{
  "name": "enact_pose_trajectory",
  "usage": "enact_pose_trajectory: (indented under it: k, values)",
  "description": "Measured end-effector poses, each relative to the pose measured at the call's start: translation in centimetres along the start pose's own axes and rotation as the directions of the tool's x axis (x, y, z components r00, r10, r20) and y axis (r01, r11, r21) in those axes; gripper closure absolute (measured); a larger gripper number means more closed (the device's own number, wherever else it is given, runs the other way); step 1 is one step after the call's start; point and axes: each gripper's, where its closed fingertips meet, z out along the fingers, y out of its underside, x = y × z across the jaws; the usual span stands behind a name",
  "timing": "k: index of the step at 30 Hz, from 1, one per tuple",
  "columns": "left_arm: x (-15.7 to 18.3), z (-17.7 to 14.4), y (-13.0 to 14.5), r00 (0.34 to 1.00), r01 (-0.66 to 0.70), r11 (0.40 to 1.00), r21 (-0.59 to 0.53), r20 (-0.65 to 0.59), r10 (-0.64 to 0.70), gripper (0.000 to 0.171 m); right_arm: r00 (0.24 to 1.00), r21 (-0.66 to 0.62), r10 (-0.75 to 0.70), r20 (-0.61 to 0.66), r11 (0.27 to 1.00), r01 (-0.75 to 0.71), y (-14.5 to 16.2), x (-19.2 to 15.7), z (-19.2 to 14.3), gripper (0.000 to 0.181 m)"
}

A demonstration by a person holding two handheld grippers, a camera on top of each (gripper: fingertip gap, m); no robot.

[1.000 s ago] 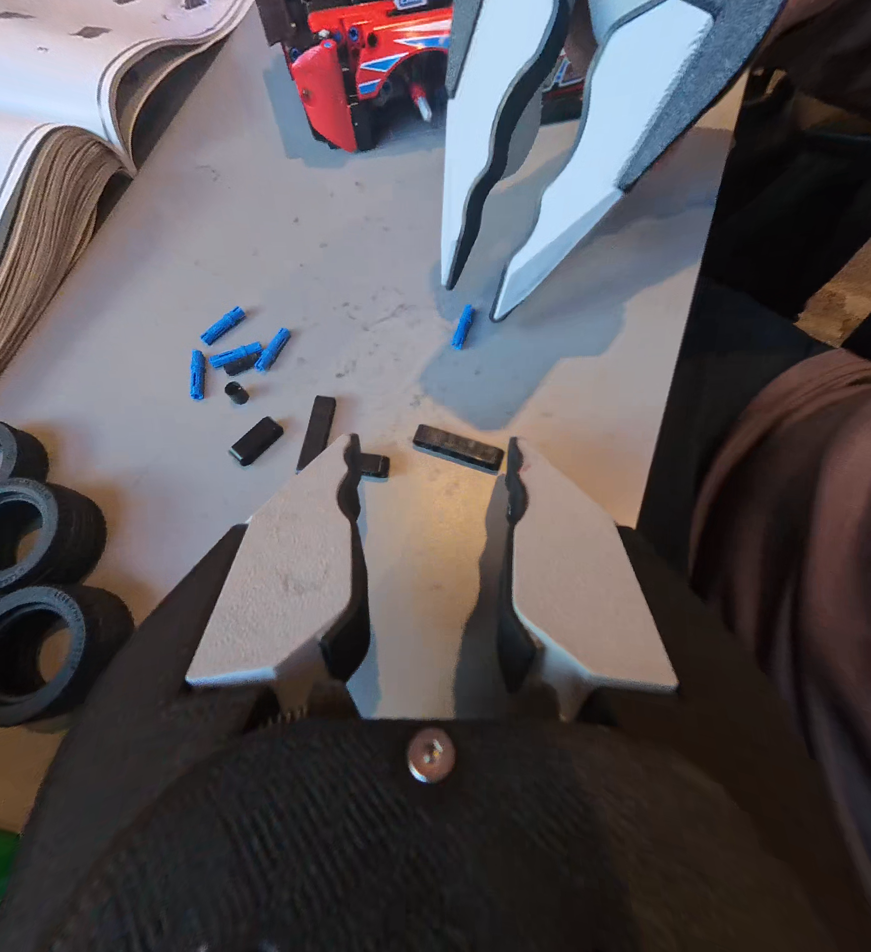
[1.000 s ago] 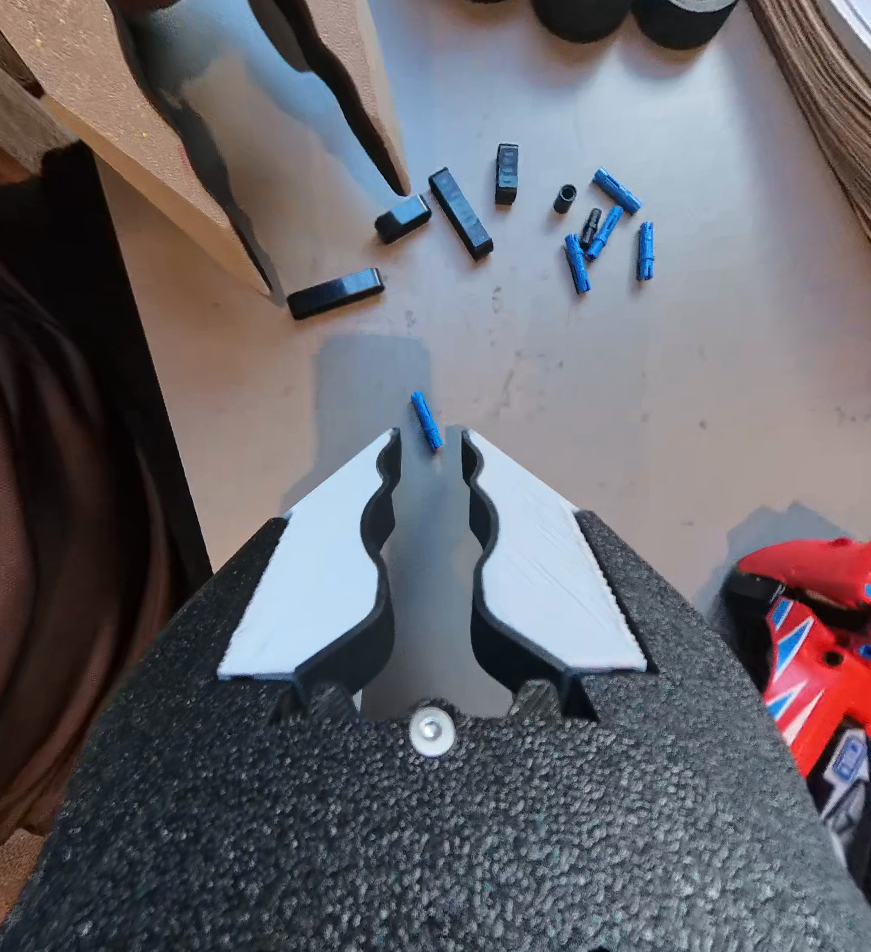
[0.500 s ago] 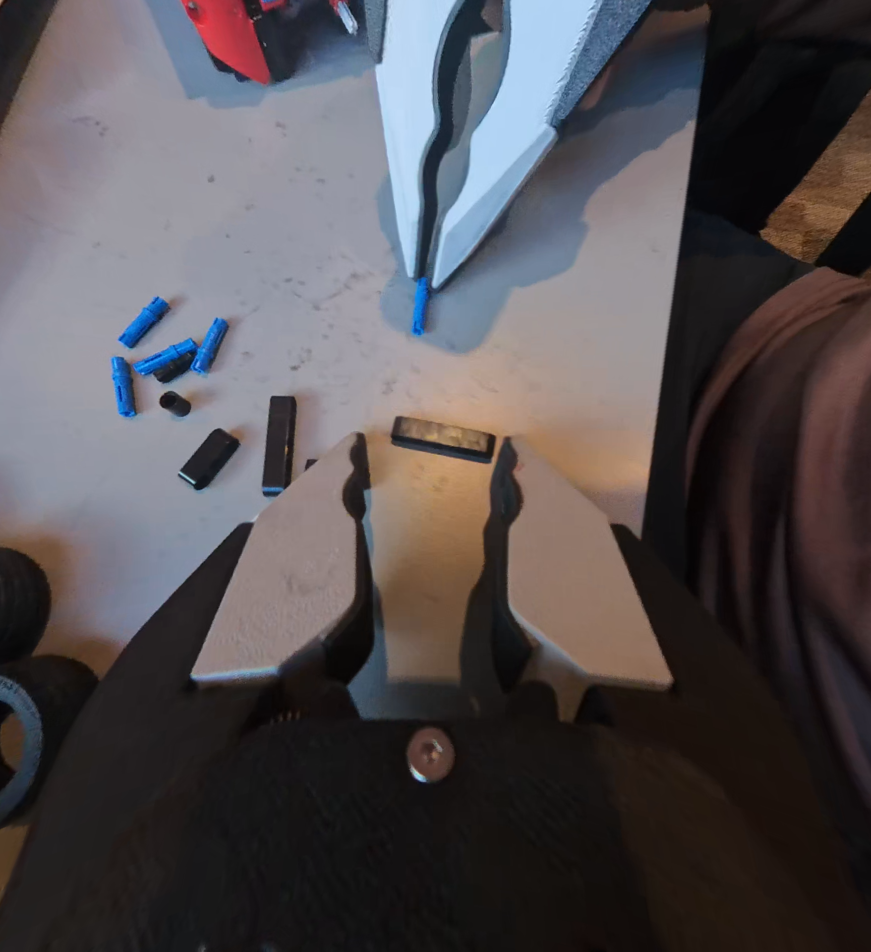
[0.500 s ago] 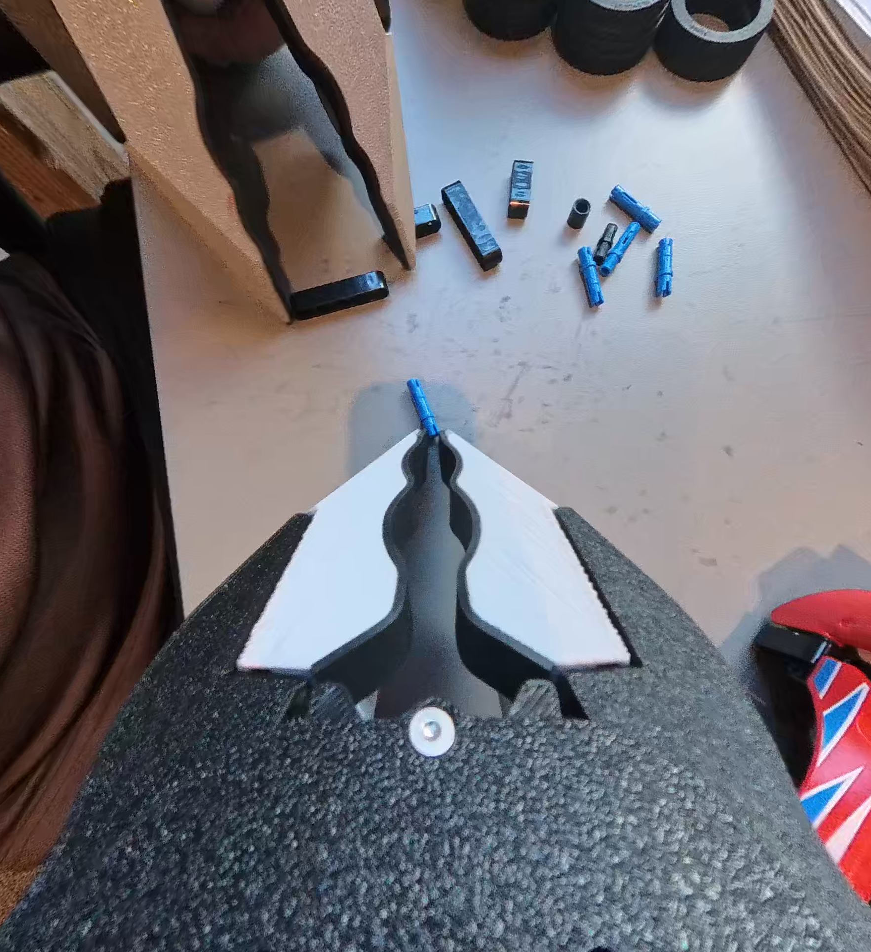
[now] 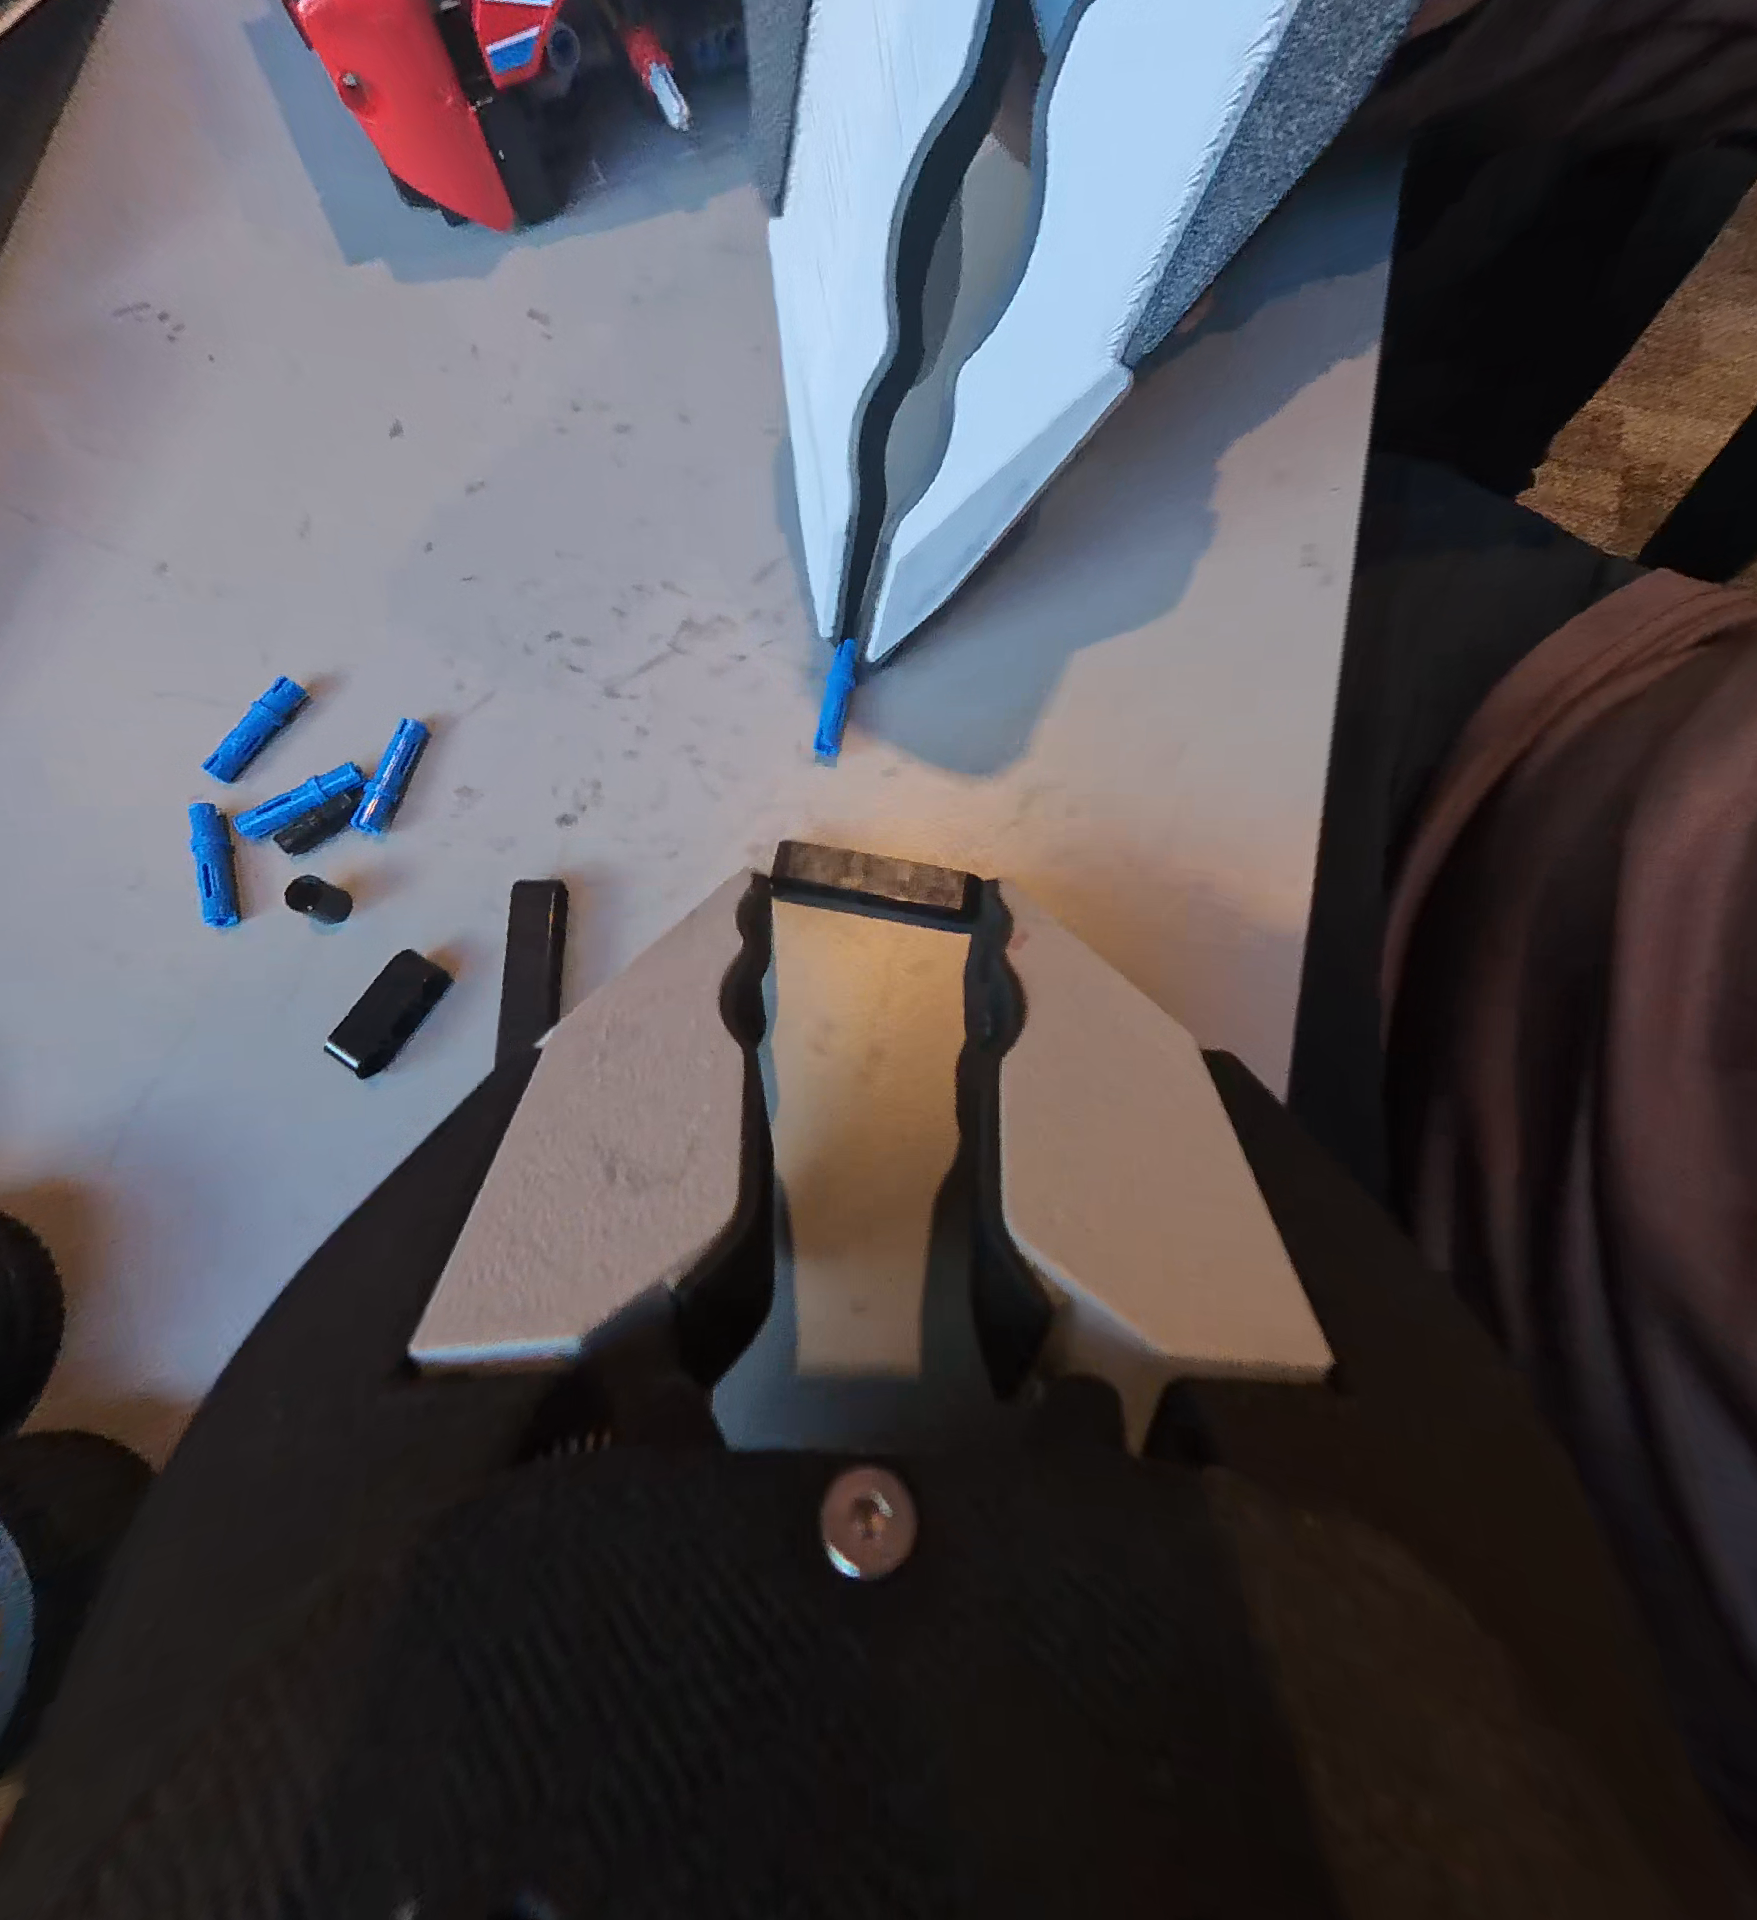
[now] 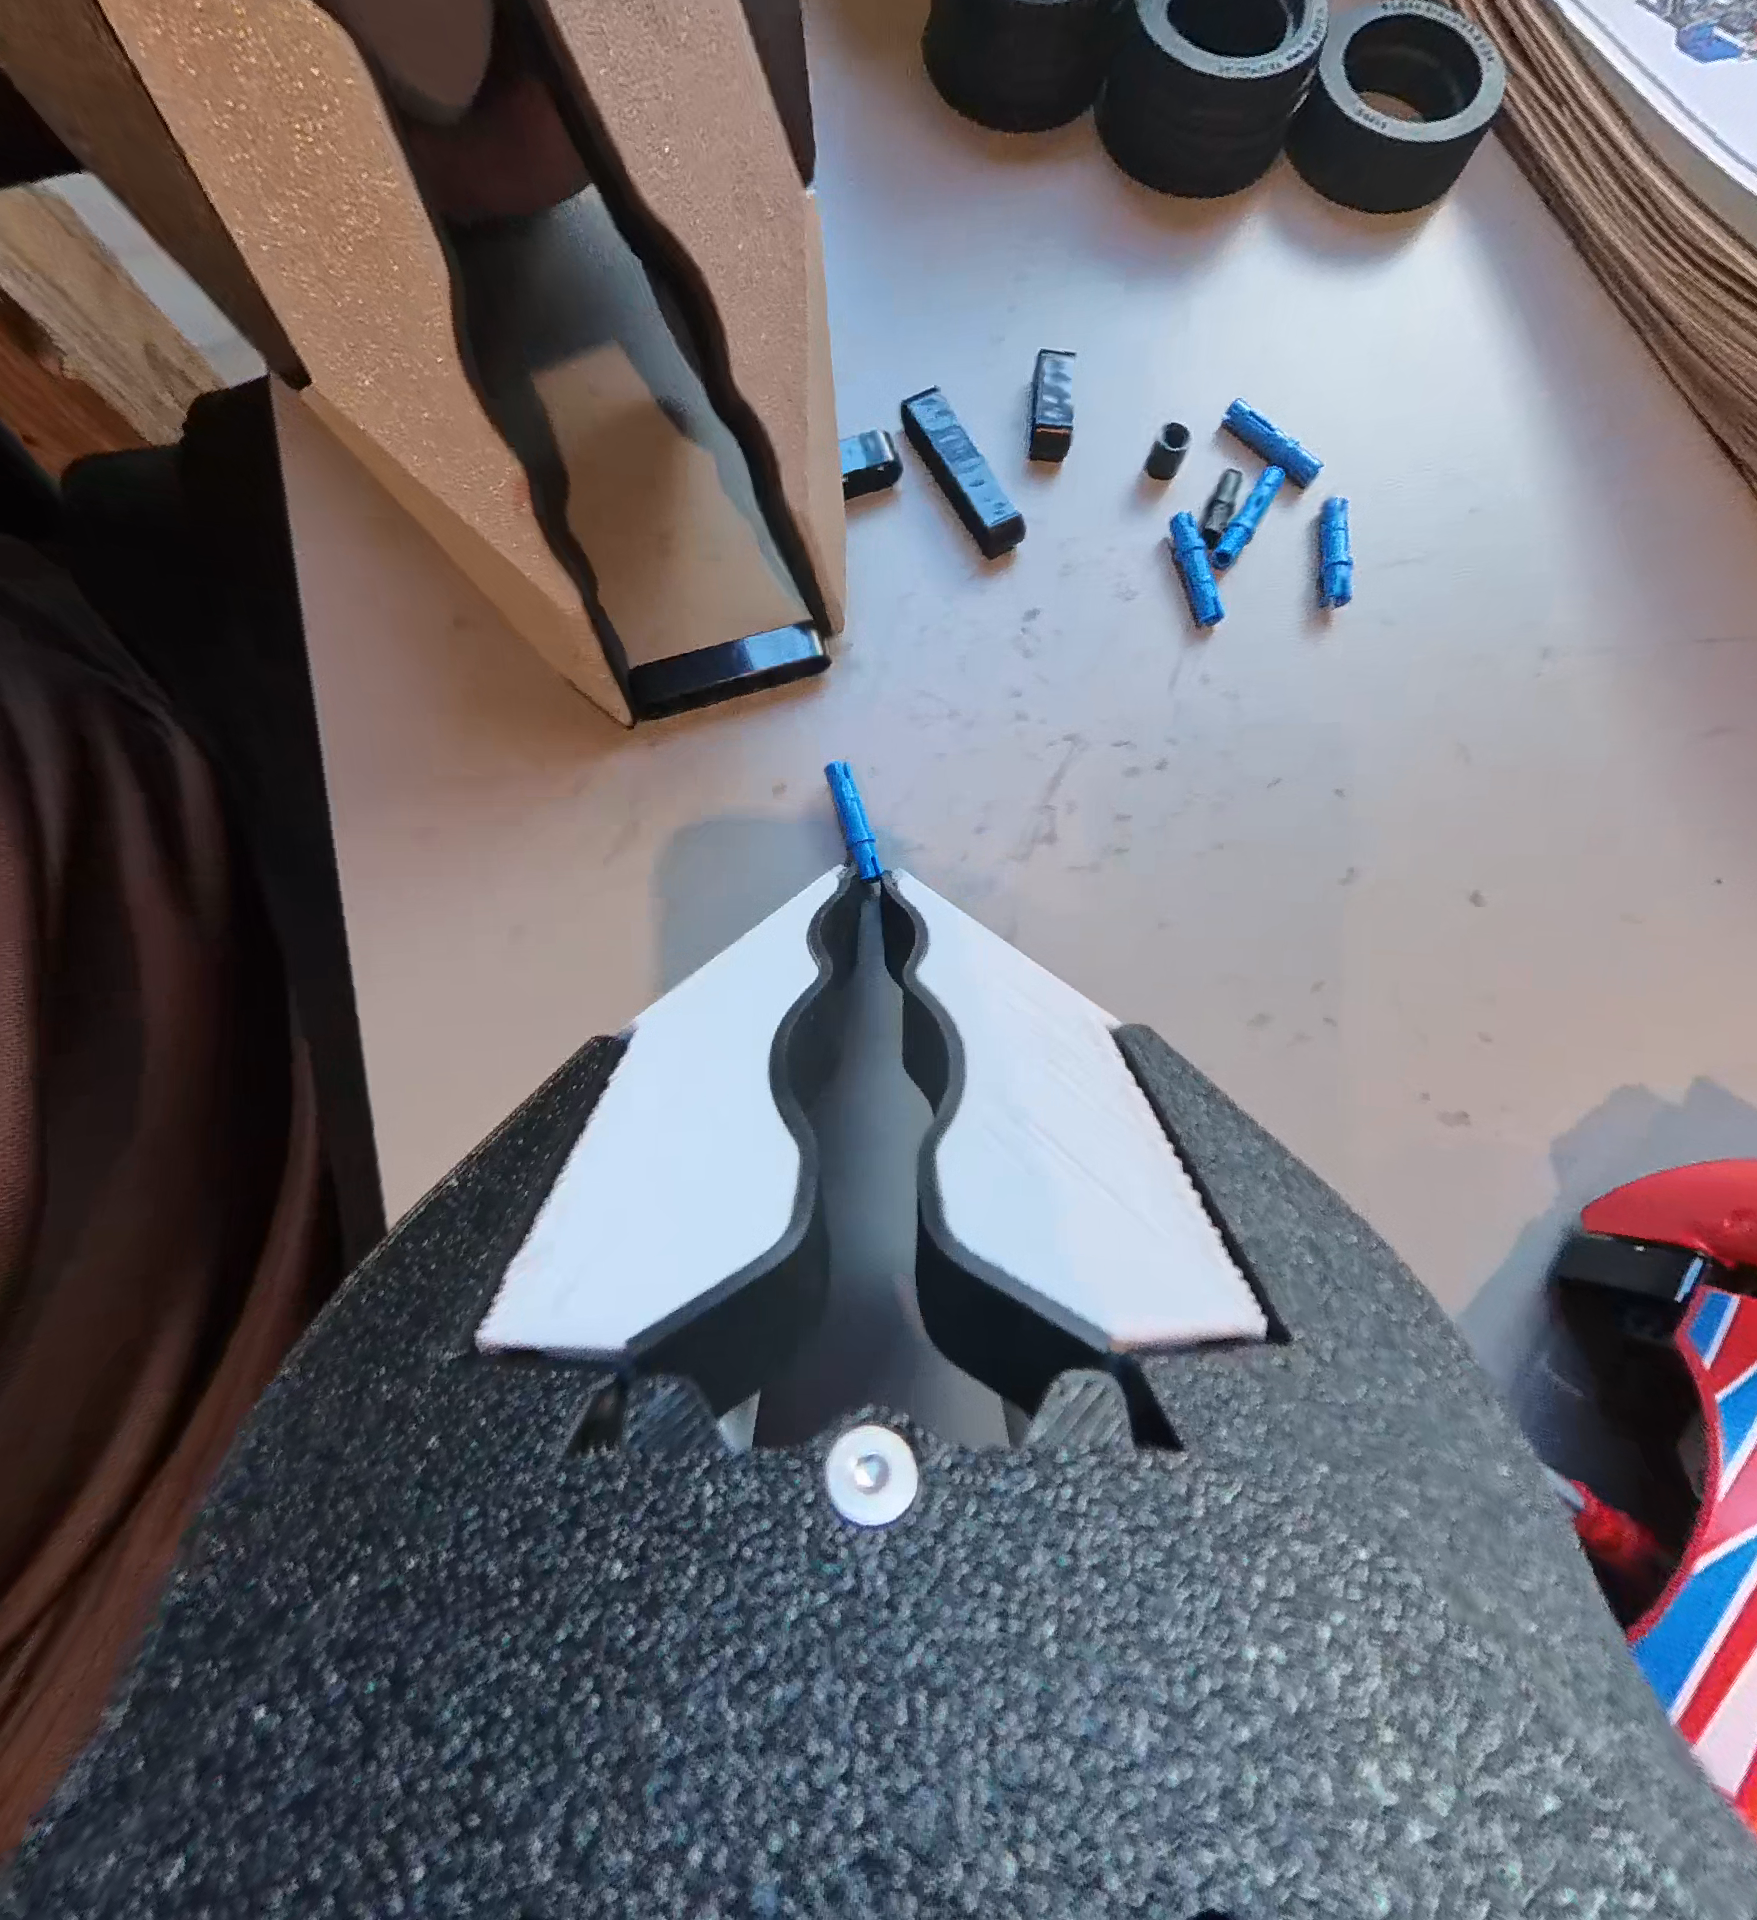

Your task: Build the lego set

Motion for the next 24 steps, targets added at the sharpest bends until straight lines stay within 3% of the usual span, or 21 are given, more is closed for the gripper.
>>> enact_pose_trajectory:
  k: [8, 13, 20, 22, 24]
  values:
    - [0.4, -0.4, -0.2, 0.999, 0.044, 0.999, 0.014, 0.002, -0.044, 0.124, 0.999, 0.003, -0.047, -0.013, 0.999, 0.047, -0.3, -0.9, 0.3, 0.178]
    - [0.0, -0.4, 0.1, 0.999, 0.014, 0.999, -0.031, 0.029, -0.013, 0.129, 1.0, 0.008, -0.028, -0.001, 1.0, 0.028, -0.3, -1.3, 0.3, 0.178]
    - [0.0, -2.2, -1.4, 0.996, 0.074, 0.994, 0.076, 0.05, -0.078, 0.136, 0.998, 0.005, -0.022, -0.058, 1.0, 0.023, -0.3, -0.2, 0.2, 0.178]
    - [-1.0, -1.9, -0.5, 0.981, 0.146, 0.989, 0.033, 0.12, -0.149, 0.144, 0.997, 0.005, -0.045, -0.071, 0.999, 0.045, -0.3, -0.1, 0.1, 0.177]
    - [-2.7, -1.7, 1.1, 0.911, 0.35, 0.937, -0.001, 0.234, -0.34, 0.155, 0.995, 0.001, -0.058, -0.081, 0.998, 0.058, -0.2, -0.1, 0.1, 0.176]
